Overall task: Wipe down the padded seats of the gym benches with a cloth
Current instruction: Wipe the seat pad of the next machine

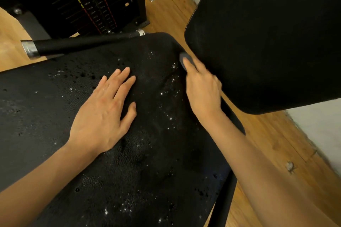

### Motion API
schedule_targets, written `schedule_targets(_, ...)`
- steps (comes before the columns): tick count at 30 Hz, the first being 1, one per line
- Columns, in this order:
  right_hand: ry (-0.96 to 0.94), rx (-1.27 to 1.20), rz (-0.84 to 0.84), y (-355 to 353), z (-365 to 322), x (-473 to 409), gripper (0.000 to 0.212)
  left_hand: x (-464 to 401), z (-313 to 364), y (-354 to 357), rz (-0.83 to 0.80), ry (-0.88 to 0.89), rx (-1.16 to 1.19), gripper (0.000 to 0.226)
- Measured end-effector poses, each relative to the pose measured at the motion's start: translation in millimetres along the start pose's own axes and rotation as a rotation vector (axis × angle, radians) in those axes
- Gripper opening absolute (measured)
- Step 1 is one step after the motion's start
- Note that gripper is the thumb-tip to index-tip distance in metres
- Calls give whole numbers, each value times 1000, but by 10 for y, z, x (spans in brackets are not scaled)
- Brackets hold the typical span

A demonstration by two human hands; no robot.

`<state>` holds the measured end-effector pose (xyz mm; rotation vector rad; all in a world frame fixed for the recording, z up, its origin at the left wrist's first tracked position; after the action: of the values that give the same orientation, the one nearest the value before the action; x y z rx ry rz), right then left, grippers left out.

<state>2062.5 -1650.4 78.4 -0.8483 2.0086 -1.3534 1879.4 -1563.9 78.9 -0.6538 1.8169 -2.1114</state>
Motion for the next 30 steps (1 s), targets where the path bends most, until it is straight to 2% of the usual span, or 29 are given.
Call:
schedule_targets(3, 35, -23, -13, -11, 166, 307, 43, 5, -3, -20, 6, -7, -15, 63)
schedule_targets(5, 16, -42, 16, 64, -11, -16, 43, -2, 3, -24, 11, 1, -8, 63)
schedule_targets(9, -9, -96, -47, 247, -238, -436, 45, -7, 3, -21, 24, -3, 4, 62)
schedule_targets(14, -134, -216, -30, -64, -86, 525, 40, 12, -11, -30, 22, -15, -3, 63)
schedule_targets(16, -155, -208, -16, 6, -158, 273, 41, 2, -7, -30, 19, -11, -7, 63)
schedule_targets(20, -64, -194, -9, 202, -328, -325, 40, 6, 8, -18, 16, -12, -27, 63)
schedule_targets(25, -176, -238, -70, -78, -323, 584, 46, 10, -1, -32, 19, -15, -19, 63)
schedule_targets(27, -190, -221, -42, -3, -331, 350, 46, 4, 6, -33, 20, -9, -20, 63)
schedule_targets(30, -88, -241, -22, 256, -375, -279, 43, 4, 0, -13, 24, -9, -20, 64)
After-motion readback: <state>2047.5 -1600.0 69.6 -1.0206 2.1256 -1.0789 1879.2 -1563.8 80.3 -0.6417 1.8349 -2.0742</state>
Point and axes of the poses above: each hand's wrist, its own x-axis away from the middle knuckle, its own y-axis out of the palm, z = x × y, the point moved 10 cm from there along -x, towards the middle knuckle, and after that the axes turned 11 degrees about -x, right-handed, at the moved point
